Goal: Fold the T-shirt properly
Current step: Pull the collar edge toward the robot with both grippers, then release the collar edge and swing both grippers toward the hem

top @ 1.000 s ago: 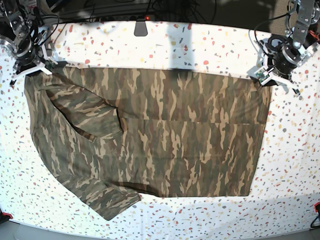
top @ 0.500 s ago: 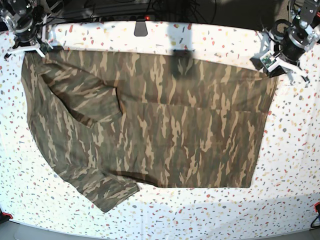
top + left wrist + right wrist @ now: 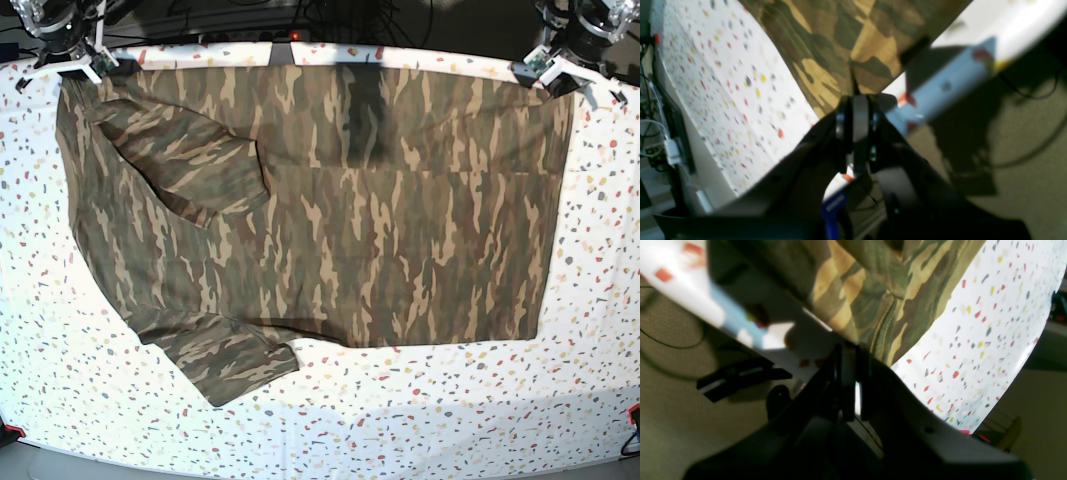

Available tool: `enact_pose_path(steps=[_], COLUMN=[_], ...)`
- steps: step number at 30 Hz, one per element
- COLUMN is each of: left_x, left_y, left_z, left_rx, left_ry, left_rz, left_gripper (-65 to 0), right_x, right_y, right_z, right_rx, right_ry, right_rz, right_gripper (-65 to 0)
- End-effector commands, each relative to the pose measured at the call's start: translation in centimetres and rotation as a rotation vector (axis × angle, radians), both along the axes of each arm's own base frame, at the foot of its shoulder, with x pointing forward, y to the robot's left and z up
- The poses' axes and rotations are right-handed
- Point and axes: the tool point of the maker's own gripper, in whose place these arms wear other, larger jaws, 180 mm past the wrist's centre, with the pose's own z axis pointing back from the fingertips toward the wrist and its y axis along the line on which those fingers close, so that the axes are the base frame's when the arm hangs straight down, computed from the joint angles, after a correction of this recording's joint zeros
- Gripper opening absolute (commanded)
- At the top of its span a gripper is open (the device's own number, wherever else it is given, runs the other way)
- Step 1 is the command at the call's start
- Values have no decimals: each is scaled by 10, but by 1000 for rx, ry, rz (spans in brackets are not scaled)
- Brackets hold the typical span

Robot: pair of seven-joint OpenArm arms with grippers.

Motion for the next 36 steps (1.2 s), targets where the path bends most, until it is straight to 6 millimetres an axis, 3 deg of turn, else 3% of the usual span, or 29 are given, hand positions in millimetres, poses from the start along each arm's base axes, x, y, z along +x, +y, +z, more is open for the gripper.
enact_pose_path(steps=[1,10,15,16,18,21,27,31,36], left_x=[3,0,2,4,8,21,54,74,107], left_y=[2,0,0,3,11,26,54,74,76], left_z=[6,6,9,11,16,32,83,115,146], left_rx=[10,6,6,15,39,58,3,-89,-331], left_ry=[-21,-17,-26,-29,-39,-78,-222,-321,-426], left_rz=[-10,-14,-12,-4,21,77,214,321,428], left_gripper=[-650,-650,-650,-602,-479,-392,-392,-392,-392], right_x=[7,-7,-11,-9,-3,13,42,59,88], right_y=[2,15,26,27,24,13,3,2,22], right_z=[7,4,13,17,28,49,87,100,105], right_rx=[-13,-18,4,5,-9,-43,-11,79,303], right_ry=[-34,-40,-44,-54,-80,-143,-281,-355,-405], right_rz=[15,11,29,31,24,8,-29,-84,-146], right_gripper=[-650,-650,-650,-650,-587,-517,-513,-513,-513])
